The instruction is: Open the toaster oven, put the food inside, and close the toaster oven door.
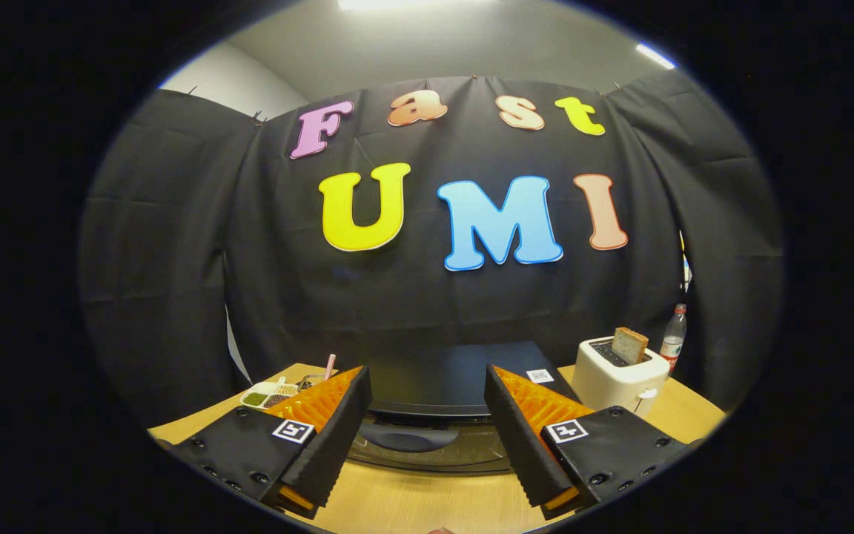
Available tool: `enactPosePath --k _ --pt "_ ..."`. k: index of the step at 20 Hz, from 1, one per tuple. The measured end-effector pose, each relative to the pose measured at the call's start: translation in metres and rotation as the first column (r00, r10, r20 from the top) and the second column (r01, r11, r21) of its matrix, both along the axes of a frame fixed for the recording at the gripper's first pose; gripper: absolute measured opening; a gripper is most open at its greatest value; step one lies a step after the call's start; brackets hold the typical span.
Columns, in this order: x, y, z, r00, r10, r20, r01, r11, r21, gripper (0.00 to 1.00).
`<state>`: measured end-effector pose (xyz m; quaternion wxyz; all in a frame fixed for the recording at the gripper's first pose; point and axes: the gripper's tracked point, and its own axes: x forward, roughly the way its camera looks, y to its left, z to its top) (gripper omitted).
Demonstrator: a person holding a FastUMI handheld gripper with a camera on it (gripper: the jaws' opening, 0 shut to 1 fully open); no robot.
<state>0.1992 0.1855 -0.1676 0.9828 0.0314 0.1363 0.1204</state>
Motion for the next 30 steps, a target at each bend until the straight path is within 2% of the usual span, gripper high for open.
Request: enactPosePath --k 5,14,19,24,30 --pt "0.015 0.024 -0.034 0.998 0.017 -0.064 -0.017 1.0 -0.006 0.98" --pt "0.031 0.038 -0.092 0.989 -0.019 -0.15 0.012 0.999 -0.047 0.98" --pt "0.027 0.041 -0.098 0.995 -0.02 -0.096 0.009 0.994 -0.109 0.96" --pt "0.022 0.041 -0.096 0.997 -0.016 -0.072 0.009 0.995 -0.096 0.97" --pt "-0.011 0.039 -0.099 0.997 -0.009 -0.073 0.001 0.995 -0.101 0.97"
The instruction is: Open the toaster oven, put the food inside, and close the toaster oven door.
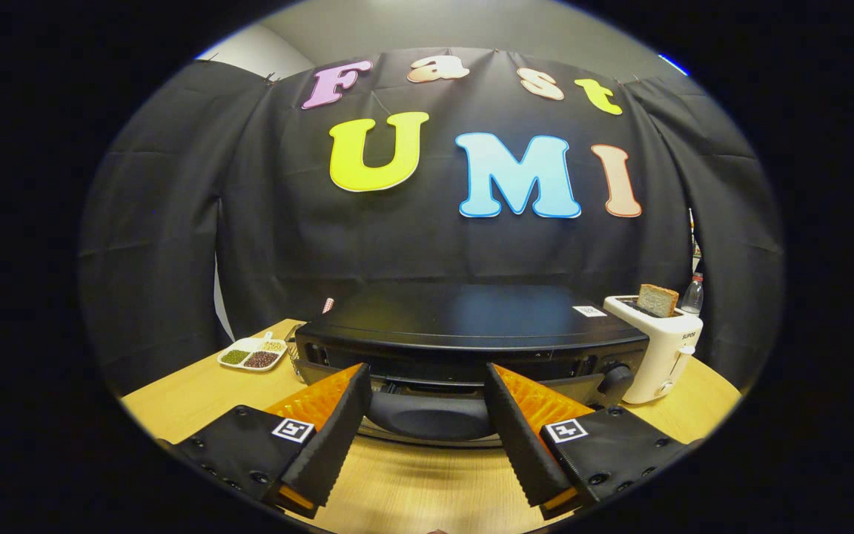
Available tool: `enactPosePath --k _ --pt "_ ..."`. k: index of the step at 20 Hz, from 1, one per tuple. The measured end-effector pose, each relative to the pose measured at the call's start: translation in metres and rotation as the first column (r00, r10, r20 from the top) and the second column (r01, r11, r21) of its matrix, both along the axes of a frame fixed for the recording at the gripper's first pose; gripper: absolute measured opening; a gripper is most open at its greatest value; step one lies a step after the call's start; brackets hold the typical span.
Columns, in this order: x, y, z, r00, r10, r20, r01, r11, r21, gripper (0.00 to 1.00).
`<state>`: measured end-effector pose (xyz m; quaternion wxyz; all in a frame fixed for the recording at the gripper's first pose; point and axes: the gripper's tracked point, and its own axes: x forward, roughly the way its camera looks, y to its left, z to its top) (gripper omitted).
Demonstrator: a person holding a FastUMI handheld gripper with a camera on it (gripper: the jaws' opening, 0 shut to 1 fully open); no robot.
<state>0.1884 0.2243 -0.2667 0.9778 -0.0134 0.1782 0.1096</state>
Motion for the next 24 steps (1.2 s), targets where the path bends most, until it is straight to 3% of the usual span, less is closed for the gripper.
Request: enactPosePath --k 14,20,24 --pt "-0.086 -0.003 -0.047 0.986 -0.018 -0.164 0.011 0.999 -0.041 0.96" --pt "-0.115 -0.004 -0.079 0.947 -0.033 -0.32 0.032 0.999 -0.007 0.96" --pt "-0.132 -0.01 -0.066 0.938 -0.031 -0.345 0.044 0.999 0.029 0.96"
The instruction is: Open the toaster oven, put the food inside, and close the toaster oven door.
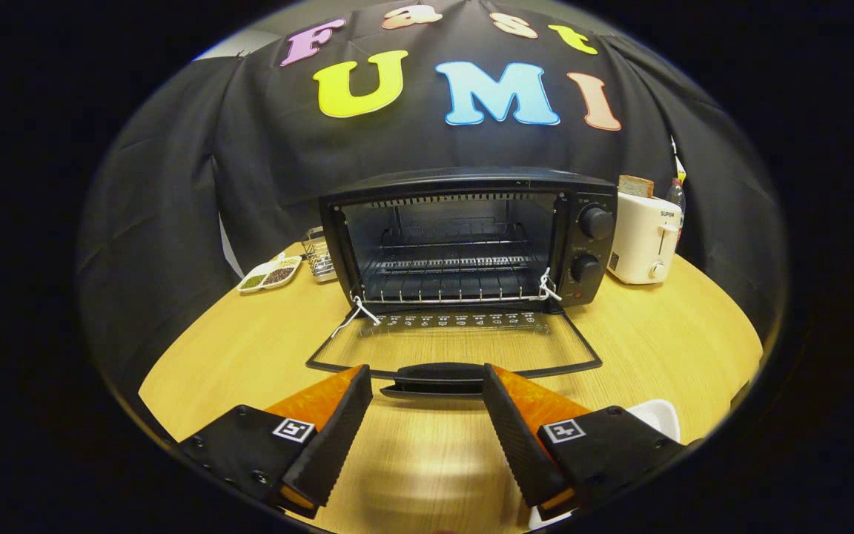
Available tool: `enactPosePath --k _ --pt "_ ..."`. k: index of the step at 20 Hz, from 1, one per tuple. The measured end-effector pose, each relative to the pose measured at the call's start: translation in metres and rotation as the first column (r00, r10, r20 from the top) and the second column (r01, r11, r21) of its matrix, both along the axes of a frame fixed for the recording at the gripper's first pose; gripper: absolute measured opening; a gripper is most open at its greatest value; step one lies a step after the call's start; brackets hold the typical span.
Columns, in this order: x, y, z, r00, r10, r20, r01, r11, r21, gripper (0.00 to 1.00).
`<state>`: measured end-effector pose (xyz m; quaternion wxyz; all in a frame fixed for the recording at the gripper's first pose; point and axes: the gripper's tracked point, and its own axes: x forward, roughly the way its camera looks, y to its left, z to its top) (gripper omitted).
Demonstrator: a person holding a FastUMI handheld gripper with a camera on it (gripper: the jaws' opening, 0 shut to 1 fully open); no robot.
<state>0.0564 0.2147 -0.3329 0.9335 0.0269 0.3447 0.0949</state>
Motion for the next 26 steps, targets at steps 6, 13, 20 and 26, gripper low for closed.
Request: enactPosePath --k 6,13,20,26 --pt "-0.028 -0.026 0.032 0.999 0.025 -0.033 -0.022 0.997 0.074 0.97" --pt "-0.036 -0.083 0.048 0.989 0.073 -0.131 -0.051 0.985 0.166 0.97" --pt "-0.034 -0.156 0.035 0.955 0.101 -0.279 -0.043 0.977 0.207 0.98" --pt "-0.036 -0.196 0.016 0.896 0.107 -0.431 0.016 0.962 0.272 0.98"
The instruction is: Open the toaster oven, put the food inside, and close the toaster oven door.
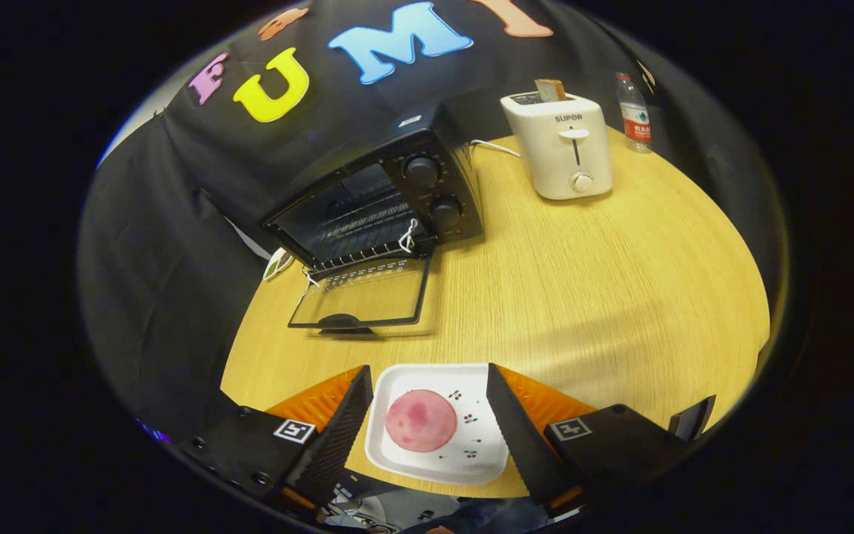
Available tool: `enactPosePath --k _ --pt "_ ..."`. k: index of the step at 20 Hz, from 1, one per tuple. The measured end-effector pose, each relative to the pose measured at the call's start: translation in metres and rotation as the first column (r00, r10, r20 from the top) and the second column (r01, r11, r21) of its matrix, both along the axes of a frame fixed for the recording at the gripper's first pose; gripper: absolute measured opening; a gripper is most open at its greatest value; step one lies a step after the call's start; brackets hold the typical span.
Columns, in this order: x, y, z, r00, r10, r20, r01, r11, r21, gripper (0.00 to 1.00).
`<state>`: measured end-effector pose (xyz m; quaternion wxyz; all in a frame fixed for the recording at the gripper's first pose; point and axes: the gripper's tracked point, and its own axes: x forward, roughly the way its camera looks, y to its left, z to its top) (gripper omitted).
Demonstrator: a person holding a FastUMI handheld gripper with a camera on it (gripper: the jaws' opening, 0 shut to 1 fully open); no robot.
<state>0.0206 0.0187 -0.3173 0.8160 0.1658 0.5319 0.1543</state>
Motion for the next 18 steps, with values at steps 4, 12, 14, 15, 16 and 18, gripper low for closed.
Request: enactPosePath --k 4,12,14,15,16,18 --pt "-0.011 -0.015 -0.023 0.993 0.077 -0.093 -0.081 0.996 -0.038 0.98" --pt "-0.04 -0.025 -0.06 0.934 0.225 -0.276 -0.256 0.963 -0.079 0.95" --pt "-0.046 -0.026 -0.062 0.917 0.251 -0.311 -0.288 0.954 -0.08 0.94" --pt "-0.046 -0.023 -0.061 0.907 0.265 -0.327 -0.3 0.952 -0.061 0.93" --pt "-0.052 -0.022 -0.064 0.896 0.273 -0.35 -0.31 0.95 -0.051 0.84" --pt "-0.055 -0.025 -0.066 0.881 0.282 -0.38 -0.326 0.944 -0.054 0.69"
